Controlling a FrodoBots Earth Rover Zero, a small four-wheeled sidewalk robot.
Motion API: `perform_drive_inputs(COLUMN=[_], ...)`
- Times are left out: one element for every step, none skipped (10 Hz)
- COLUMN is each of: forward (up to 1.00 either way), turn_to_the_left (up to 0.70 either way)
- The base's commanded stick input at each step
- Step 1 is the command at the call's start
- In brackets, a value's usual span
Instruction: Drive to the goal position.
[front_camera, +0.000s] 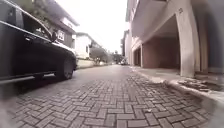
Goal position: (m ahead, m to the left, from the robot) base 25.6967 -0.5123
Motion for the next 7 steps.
perform_drive_inputs(forward=[0.5,0.5,0.5,0.5,0.5,0.5,0.5], turn_to_the_left=[0.0,0.0,0.0,0.0,0.0,0.0,0.0])
